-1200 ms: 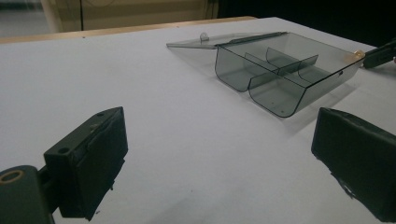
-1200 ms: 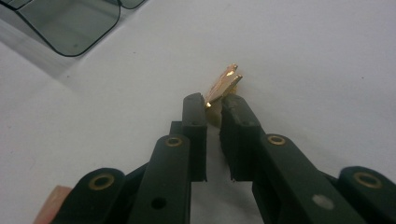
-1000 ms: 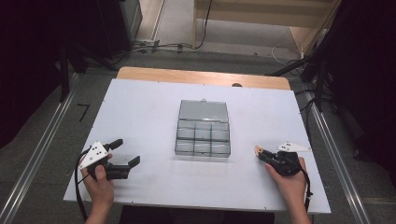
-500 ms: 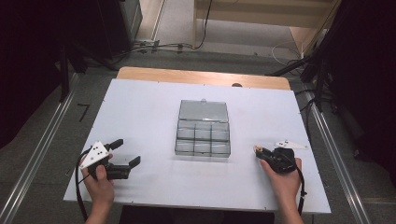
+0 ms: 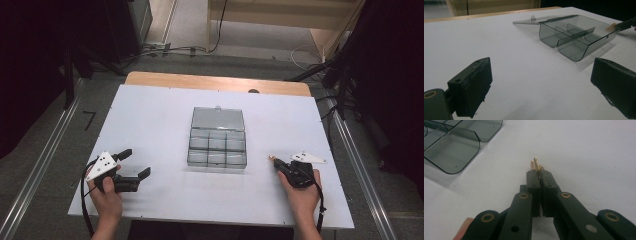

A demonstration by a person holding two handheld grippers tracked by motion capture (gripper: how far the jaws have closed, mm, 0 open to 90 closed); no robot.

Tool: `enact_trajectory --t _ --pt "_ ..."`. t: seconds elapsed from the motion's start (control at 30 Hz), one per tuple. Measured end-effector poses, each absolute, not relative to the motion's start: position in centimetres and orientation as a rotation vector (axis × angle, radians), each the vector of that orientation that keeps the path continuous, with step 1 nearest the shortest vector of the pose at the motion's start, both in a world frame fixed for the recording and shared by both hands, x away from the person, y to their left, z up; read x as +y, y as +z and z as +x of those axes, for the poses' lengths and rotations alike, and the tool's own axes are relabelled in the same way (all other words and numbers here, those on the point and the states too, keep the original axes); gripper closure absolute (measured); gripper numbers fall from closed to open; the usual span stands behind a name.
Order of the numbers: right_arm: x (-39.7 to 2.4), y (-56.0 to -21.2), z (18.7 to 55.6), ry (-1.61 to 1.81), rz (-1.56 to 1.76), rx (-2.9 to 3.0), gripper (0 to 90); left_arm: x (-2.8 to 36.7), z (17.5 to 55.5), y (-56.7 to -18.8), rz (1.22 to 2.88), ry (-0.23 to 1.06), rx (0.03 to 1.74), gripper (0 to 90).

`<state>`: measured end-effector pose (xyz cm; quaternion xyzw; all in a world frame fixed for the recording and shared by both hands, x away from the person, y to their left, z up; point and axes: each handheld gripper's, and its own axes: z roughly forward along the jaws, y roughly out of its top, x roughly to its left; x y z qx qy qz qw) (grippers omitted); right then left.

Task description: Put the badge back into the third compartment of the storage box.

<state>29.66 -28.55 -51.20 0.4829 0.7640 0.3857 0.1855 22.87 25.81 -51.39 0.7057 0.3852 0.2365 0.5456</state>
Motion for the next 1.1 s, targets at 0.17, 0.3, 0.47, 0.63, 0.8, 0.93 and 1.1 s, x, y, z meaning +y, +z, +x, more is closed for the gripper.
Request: enact_trajectory --t 0.17,0.3,0.47,0.63,0.8,0.93,1.1 --pt "-28.7 -51.0 29.5 1.115 1.352 2.14 87.0 25.9 22.9 -51.4 1.666 0.559 0.915 4.3" --pt "-28.8 -50.9 29.4 1.132 1.351 2.135 87.0 25.9 22.8 -51.4 1.666 0.56 0.913 4.3" --pt "-28.7 -50.6 29.2 1.174 1.351 2.117 87.0 25.9 22.8 -51.4 1.662 0.56 0.912 4.3" --pt "-28.1 -50.3 29.1 1.178 1.338 2.115 86.9 26.0 22.8 -51.4 1.658 0.56 0.91 4.3" --pt "-27.5 -49.9 29.2 1.198 1.34 2.106 86.9 26.0 22.8 -51.4 1.652 0.56 0.908 4.3" --pt "-26.9 -49.4 29.4 1.205 1.331 2.103 86.9 26.1 22.8 -51.4 1.646 0.557 0.91 4.3" --pt "-26.3 -48.8 29.6 1.207 1.313 2.107 86.9 26.2 22.8 -51.4 1.636 0.553 0.91 4.3"
